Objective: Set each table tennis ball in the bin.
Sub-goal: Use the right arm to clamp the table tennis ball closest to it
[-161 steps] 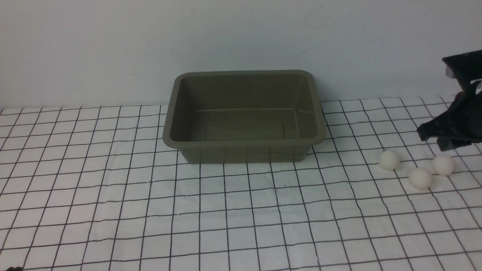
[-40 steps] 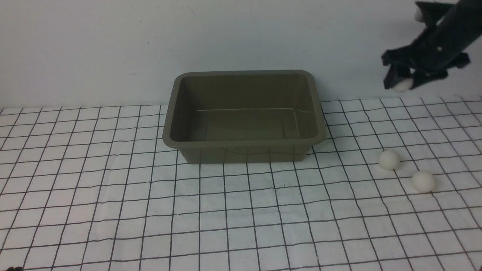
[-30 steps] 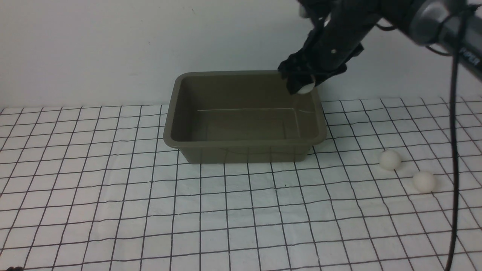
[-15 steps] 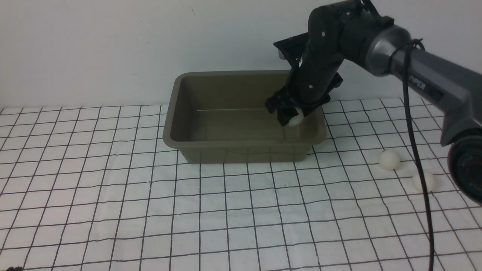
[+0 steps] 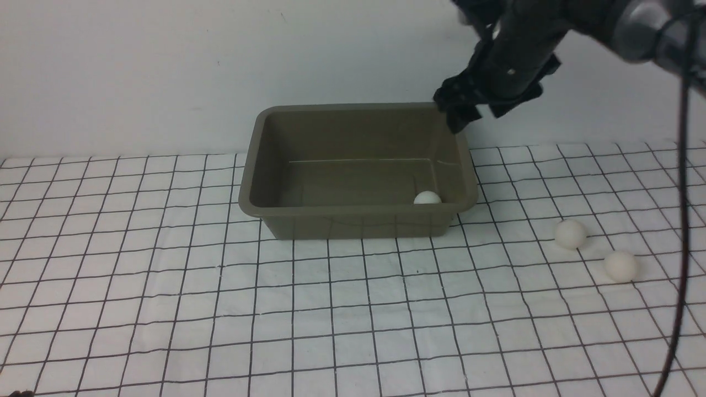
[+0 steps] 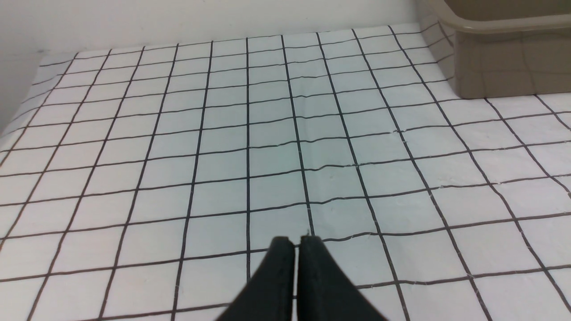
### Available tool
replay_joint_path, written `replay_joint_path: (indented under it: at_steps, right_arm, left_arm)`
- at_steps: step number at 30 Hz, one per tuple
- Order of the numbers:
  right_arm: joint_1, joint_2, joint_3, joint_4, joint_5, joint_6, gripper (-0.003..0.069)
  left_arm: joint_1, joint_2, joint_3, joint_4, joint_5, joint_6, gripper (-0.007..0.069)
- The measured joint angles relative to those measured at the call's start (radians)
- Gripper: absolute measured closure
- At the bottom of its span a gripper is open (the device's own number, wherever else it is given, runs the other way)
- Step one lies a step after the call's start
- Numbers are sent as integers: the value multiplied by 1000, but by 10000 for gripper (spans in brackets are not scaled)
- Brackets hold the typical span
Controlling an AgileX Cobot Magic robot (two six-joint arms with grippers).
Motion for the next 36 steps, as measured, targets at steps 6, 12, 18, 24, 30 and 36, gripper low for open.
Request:
replay_joint_path:
  at_steps: [6, 12, 18, 24, 30, 36]
  right_arm:
    - [-142, -202, 249, -15, 1, -2, 162]
    - [-182, -243, 445, -15, -1, -17, 162]
    - [-182, -243, 554, -9, -88, -21, 162]
    - [-182, -221, 580, -9, -164, -21, 162]
    - [-182, -132, 582, -39, -203, -22, 162]
    - [-182, -56, 583, -102, -235, 13, 162]
  left_arm:
    - [0, 0, 0, 0, 0, 0, 629]
    - [0, 0, -1, 0, 0, 0, 629]
    - [0, 0, -1, 0, 0, 0, 629]
    - [0, 0, -1, 0, 0, 0, 629]
    - [0, 0, -1, 0, 0, 0, 629]
    - [0, 0, -1, 0, 0, 0, 629]
